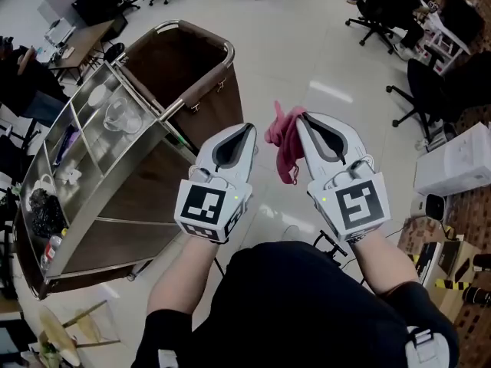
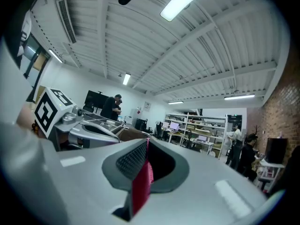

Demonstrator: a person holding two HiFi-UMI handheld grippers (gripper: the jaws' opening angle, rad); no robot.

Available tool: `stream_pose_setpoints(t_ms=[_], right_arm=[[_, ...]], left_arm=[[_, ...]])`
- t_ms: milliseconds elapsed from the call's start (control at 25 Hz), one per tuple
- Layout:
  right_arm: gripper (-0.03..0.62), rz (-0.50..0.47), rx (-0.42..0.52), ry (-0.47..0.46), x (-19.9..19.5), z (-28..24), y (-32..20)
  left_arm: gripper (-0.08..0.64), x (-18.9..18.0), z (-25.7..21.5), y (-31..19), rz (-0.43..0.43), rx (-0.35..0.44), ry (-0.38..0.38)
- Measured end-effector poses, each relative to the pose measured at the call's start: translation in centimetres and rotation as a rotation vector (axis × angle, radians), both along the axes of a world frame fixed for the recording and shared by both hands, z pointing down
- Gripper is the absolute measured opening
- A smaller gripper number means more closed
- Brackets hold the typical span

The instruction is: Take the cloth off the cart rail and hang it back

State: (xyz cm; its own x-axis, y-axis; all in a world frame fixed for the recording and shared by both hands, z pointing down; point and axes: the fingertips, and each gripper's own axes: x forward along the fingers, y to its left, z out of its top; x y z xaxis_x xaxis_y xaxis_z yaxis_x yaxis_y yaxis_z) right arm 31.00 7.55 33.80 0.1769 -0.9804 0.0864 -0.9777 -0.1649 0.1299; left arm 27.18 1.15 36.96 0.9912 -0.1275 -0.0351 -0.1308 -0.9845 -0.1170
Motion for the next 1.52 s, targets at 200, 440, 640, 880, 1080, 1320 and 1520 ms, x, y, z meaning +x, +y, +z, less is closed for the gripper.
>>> stream_pose_setpoints(t_ms=[200, 440, 640, 880, 1080, 1320, 1520], right_arm=[[0.009, -0.046, -0.004, -0.012, 5.2, 0.8, -1.1], [0.009, -0.066, 0.001, -0.034, 12.0, 0.9, -2.2], [0.009, -0.080, -0.002, -0.045, 15.9, 1.8, -3.6], [0.009, -0.092, -0.012, -0.028, 19.4, 2.8, -6.7], [0.009, -0.122, -0.023, -0.005, 23.7, 2.2, -9.6], [0.009, -0.173, -0.018, 0.026, 26.5, 0.9, -14.3], [0.009, -0.239, -0.003, 0.035, 27.7, -0.5, -17.6]], left_arm=[[0.002, 4.4, 0.6, -1.2, -0.058, -0.011, -0.006], [0.002, 11.0, 0.6, -1.9, -0.069, 0.000, -0.028], [0.002, 15.3, 1.3, -3.0, -0.077, -0.009, -0.028], [0.002, 18.7, 2.1, -5.7, -0.089, -0.050, -0.024], [0.002, 23.1, 0.4, -8.1, -0.106, -0.017, 0.031], [0.002, 25.5, -0.9, -11.8, -0.152, -0.031, 0.017], [0.000, 26.2, -1.6, -13.8, -0.229, -0.098, -0.067]])
